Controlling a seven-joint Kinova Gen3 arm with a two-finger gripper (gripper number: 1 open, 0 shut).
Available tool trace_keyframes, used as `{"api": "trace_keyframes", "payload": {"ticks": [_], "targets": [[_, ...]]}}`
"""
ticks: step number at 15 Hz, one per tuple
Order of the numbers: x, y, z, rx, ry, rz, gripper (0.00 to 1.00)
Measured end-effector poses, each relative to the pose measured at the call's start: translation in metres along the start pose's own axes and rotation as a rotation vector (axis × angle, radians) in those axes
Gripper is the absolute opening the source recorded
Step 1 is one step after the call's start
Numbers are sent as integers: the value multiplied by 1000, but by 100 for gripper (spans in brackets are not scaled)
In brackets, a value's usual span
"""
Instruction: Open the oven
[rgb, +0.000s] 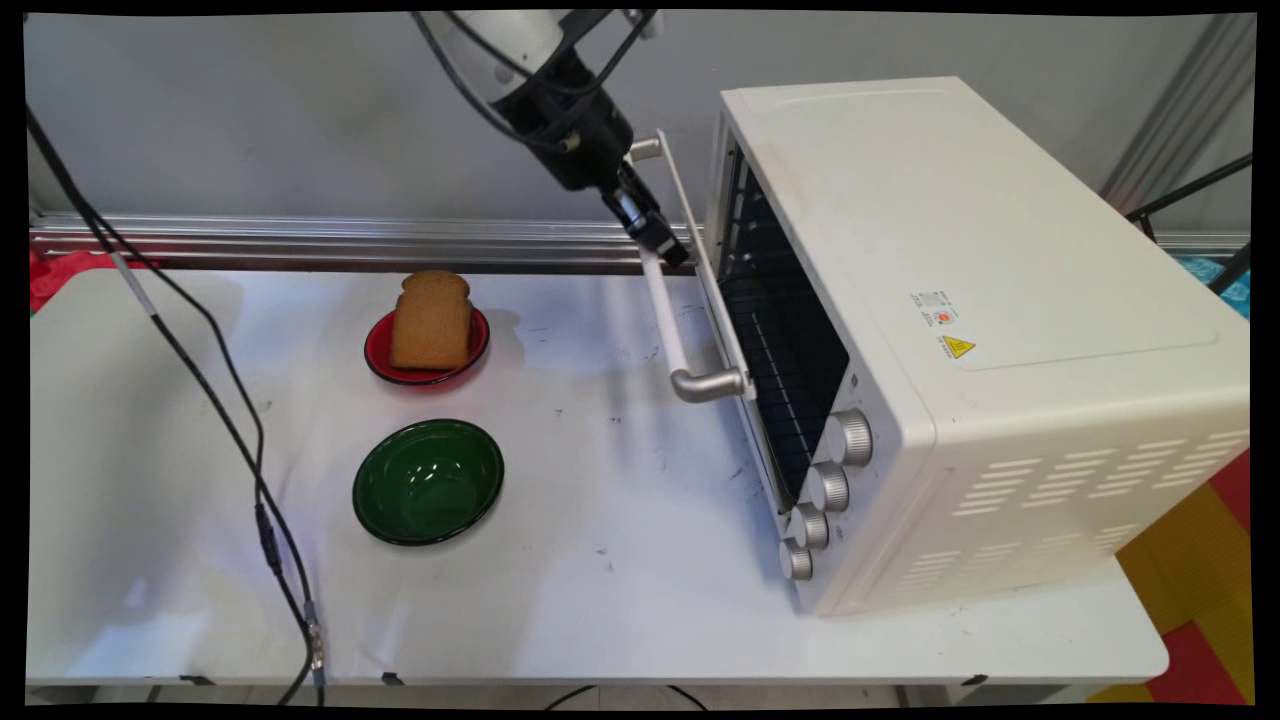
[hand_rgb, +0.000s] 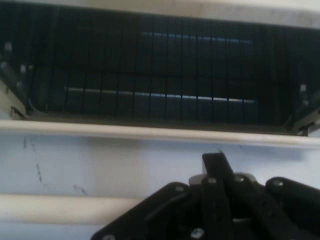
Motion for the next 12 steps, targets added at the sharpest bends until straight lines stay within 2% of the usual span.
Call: {"api": "trace_keyframes", "payload": {"ticks": [12], "targets": [[-58,4,20,-5,7,37,0]]}}
